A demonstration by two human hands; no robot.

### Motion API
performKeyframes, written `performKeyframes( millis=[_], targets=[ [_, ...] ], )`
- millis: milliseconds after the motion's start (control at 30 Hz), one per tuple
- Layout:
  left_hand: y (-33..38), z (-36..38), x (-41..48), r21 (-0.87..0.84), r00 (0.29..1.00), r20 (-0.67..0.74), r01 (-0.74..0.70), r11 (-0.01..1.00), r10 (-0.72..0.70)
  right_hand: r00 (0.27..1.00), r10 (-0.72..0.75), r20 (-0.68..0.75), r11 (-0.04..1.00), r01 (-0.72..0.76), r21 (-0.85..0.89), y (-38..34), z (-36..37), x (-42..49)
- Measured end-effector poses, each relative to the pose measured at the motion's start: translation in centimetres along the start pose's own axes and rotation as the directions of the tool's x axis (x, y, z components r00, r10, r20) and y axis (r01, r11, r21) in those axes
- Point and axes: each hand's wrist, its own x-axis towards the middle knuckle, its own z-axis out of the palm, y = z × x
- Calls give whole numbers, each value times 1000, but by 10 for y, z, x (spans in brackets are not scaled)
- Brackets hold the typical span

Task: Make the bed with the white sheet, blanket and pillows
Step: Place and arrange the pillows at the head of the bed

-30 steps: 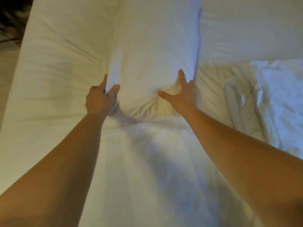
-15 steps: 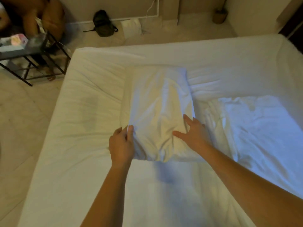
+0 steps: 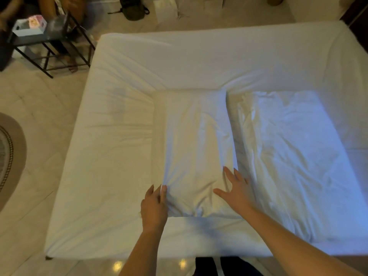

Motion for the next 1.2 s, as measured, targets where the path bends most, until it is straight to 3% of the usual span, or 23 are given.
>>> performKeyframes(
  millis=[200, 400, 533, 767, 1000, 1200],
  targets=[
    [-37, 22, -64, 27, 988, 132, 75, 997, -78, 993, -3, 119, 1000, 3, 2, 44, 30, -39],
    [-53, 23, -39, 121, 950, 268, 131, 984, -159, 987, 44, 154, 997, -53, 51, 56, 28, -21],
    [-35, 18, 4, 108, 963, 203, 156, 982, -176, 998, 22, 65, 995, -28, 95, 41, 17, 10],
    [24, 12, 92, 45, 993, 93, 66, 997, -70, 999, -2, -49, 995, 7, 102, 0, -12, 81],
    [47, 39, 171, -4, 993, 101, 55, 998, -54, 993, 63, -100, 989, -48, 143, -18, -17, 150],
    [35, 61, 198, -80, 988, 114, 112, 990, -102, 991, 126, -39, 913, -100, 396, -11, 7, 178]
  ],
)
